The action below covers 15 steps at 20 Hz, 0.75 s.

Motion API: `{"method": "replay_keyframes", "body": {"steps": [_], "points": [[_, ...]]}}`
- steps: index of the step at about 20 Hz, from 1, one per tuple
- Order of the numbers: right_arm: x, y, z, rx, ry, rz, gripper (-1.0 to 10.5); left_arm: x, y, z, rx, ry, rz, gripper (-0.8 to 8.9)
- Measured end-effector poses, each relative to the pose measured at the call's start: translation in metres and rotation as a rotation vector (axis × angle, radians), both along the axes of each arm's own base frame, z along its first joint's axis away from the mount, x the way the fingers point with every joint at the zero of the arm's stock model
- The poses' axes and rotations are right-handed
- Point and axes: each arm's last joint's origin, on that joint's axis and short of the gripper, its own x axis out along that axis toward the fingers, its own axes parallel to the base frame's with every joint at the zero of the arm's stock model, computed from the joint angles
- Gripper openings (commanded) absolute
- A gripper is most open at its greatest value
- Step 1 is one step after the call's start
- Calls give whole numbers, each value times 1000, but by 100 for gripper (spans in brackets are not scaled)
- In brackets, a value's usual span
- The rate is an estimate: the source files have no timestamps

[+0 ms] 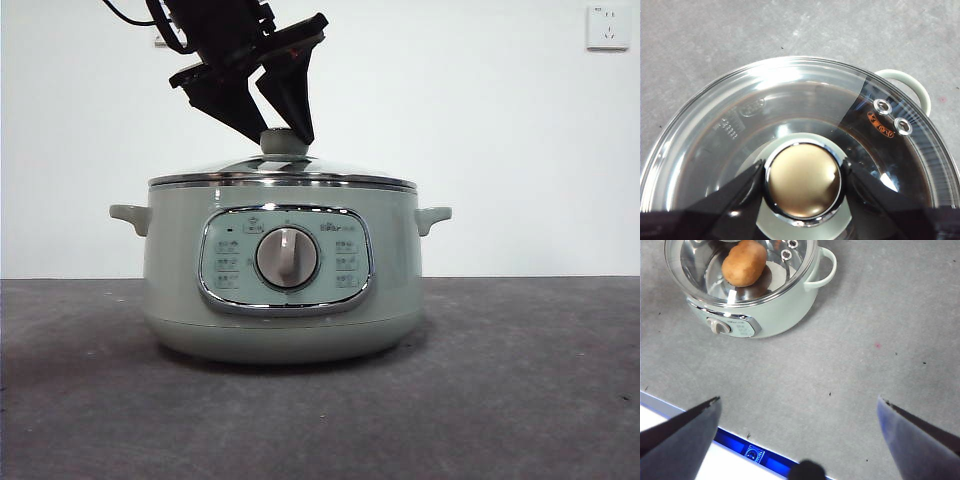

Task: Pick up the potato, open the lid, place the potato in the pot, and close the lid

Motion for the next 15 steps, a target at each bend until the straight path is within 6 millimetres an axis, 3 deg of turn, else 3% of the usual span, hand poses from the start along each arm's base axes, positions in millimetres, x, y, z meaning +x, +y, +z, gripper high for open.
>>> {"method": "replay_keyframes", "body": {"steps": [1,4,5,7,9,15], "points": [[0,0,0,0,0,0,635,0,0,0,0,1,0,88],[0,0,0,0,0,0,635,0,0,0,0,2,0,485],[0,0,0,0,0,0,635,0,0,0,-2,3,0,556],[0,0,0,7,6,6,635,-2,1,2,5,28,3,608],[0,1,0,14,13,14,635,-5,3,15,9,38,6,608],[0,1,0,33,25,-6,635,-37,13,93,-3,44,-31,607]]}}
